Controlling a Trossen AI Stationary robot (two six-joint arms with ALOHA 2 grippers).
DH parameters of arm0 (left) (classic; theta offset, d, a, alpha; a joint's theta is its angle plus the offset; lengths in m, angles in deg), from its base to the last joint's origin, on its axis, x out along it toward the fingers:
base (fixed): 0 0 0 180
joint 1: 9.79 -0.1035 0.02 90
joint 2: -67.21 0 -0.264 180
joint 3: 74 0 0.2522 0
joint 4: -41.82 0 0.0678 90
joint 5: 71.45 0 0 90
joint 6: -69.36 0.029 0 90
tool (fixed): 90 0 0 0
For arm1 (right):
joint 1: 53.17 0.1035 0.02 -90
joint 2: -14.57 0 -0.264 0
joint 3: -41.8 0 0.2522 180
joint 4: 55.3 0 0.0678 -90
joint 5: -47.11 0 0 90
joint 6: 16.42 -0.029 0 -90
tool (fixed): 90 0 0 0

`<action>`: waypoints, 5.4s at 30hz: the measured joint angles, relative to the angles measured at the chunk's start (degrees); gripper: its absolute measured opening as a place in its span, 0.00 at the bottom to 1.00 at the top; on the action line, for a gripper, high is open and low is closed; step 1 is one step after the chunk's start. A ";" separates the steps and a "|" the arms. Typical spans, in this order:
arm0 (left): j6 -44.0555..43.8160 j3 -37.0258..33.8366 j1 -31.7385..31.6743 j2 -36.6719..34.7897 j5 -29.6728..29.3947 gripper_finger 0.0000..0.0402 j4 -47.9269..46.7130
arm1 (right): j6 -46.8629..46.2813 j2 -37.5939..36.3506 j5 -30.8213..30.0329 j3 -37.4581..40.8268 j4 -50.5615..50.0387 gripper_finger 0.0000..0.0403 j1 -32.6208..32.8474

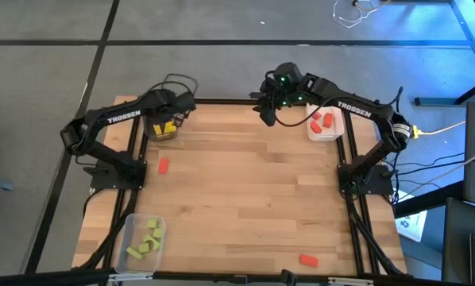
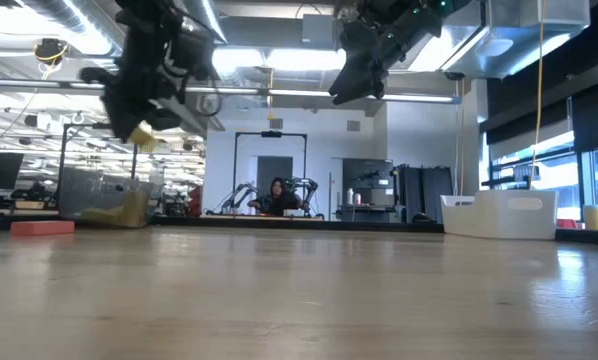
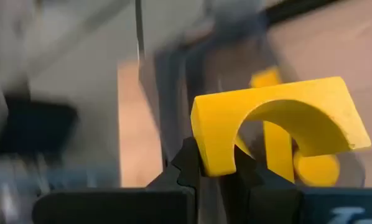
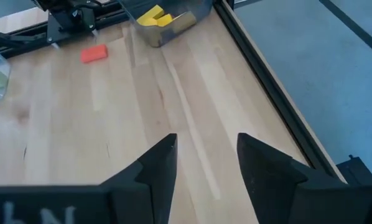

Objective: Sort & place blocks by color
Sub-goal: Put the yellow block into the black bin, then put the orange block into the white bin

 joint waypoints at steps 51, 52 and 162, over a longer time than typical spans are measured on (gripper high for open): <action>1.45 0.00 0.63 0.02 41.94 0.17 -7.23 | 7.08 -0.09 4.53 -0.02 -13.23 0.41 0.02; 1.41 0.00 2.23 0.01 43.45 0.17 -7.25 | 7.44 -0.33 6.67 -0.02 -15.14 0.41 0.02; -0.51 0.02 36.61 -0.81 47.50 0.17 1.73 | -77.56 14.92 -5.34 19.69 4.18 0.41 84.43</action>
